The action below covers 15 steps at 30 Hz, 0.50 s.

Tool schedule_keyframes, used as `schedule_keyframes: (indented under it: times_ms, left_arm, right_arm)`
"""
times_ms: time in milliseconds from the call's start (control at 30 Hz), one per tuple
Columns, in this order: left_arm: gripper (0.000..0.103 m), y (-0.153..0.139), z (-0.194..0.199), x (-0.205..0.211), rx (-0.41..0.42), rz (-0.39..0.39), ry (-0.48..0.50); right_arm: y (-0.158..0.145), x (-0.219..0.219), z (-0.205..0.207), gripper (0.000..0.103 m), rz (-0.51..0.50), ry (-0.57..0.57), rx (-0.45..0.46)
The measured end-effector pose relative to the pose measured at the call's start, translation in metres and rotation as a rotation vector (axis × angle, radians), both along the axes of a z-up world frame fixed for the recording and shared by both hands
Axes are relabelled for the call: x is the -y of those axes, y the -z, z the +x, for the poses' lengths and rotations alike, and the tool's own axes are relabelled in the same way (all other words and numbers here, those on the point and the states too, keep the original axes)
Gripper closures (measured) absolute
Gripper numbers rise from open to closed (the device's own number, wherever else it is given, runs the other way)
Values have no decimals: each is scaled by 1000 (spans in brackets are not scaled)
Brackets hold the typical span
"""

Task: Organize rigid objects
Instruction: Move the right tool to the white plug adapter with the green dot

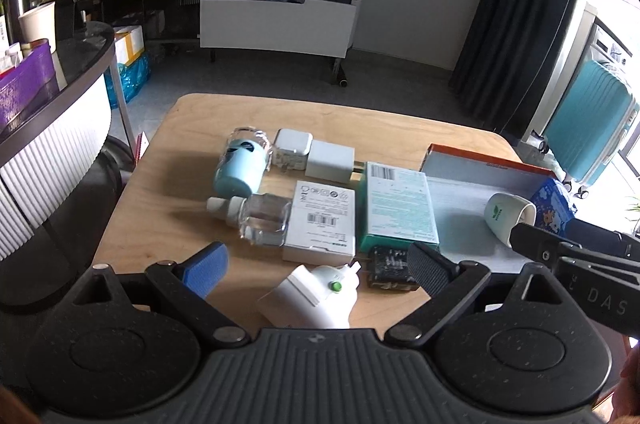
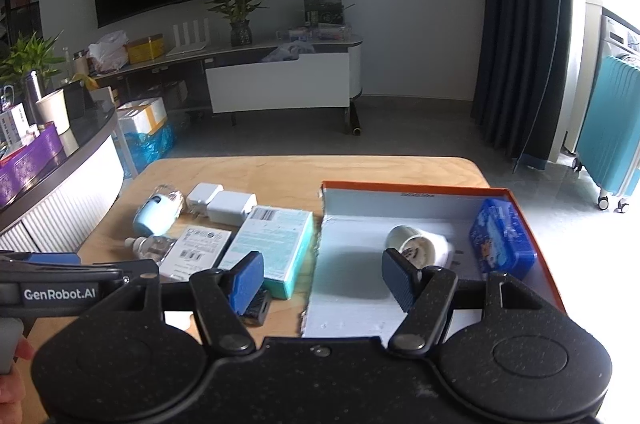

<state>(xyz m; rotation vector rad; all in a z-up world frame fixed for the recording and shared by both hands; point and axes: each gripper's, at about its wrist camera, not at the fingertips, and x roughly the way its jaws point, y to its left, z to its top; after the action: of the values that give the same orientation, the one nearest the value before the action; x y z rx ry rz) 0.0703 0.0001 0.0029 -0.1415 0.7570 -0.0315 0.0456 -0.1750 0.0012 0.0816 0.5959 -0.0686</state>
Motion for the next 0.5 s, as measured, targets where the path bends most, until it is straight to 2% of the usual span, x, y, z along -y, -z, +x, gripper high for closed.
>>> schedule_keyframes:
  times_ms: [500]
  left_arm:
    - [4, 35, -7, -45, -67, -6, -63]
  right_arm:
    - [27, -25, 2, 24, 24, -64, -72]
